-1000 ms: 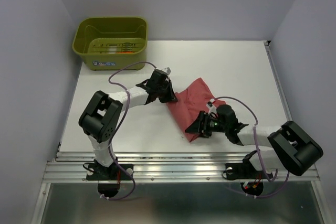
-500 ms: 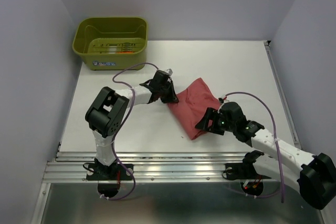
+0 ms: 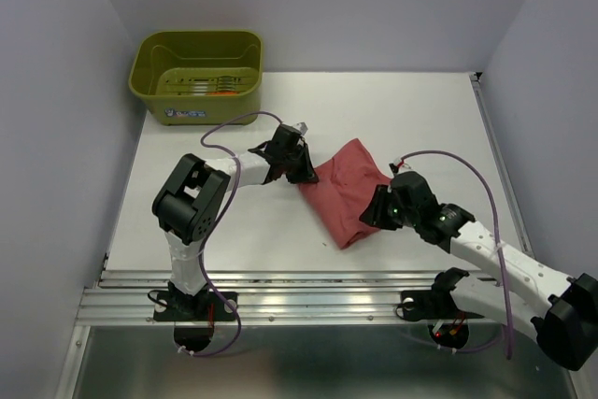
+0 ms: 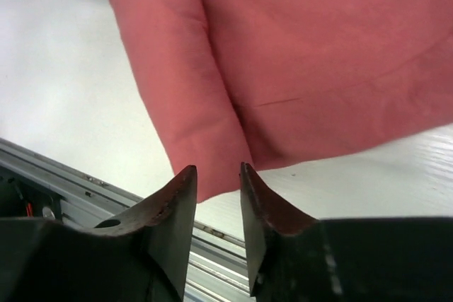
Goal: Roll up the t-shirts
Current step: Roll the T-shirt to the center of the board.
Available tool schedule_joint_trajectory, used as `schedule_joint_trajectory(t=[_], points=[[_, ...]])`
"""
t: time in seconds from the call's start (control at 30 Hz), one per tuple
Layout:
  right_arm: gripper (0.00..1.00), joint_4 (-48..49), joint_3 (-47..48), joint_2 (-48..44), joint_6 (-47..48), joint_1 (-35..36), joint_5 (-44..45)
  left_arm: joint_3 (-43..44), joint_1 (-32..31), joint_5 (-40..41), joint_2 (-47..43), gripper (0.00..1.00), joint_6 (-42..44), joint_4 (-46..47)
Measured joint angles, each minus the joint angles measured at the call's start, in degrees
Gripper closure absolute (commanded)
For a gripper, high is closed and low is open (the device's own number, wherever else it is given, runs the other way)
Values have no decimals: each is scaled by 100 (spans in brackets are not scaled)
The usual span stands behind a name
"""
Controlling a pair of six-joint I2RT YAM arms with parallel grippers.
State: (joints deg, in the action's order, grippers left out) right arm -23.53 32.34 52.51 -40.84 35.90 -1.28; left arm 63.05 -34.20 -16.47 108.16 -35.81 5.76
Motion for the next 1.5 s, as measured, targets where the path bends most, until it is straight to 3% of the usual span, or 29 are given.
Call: schedule_joint_trajectory(t=[0.03,0.1,0.17,0.23,0.37,0.53,0.9,1.07,1.33,1.5], points=[[59,24,94,131,33,59,52,0,0,-2,0,100,2,0],[32,74,212,352,105,162,96,0,0,-4,0,100,2,2],[13,151,308,640,190,249,101,0,0,-7,0,100,4,2],[4,232,348,935,264,284,57,0,0,-9,0,100,7,2],[2,417,295,1207,313,289,-190,0,0,-15,0,100,17,2],[16,782,157,1261,308,286,-660,0,0,-26,0,100,48,2],[16,1506,-278,1565,136,289,-1309,0,0,-31,0,100,63,2],[33,1705,-380,1572,13,289,-1401,0,0,-31,0,100,70,2],[51,2225,-704,1674,-323,289,-1698,0,0,-33,0,100,72,2],[86,2503,-791,1803,-540,289,-1812,0,0,-33,0,100,81,2]])
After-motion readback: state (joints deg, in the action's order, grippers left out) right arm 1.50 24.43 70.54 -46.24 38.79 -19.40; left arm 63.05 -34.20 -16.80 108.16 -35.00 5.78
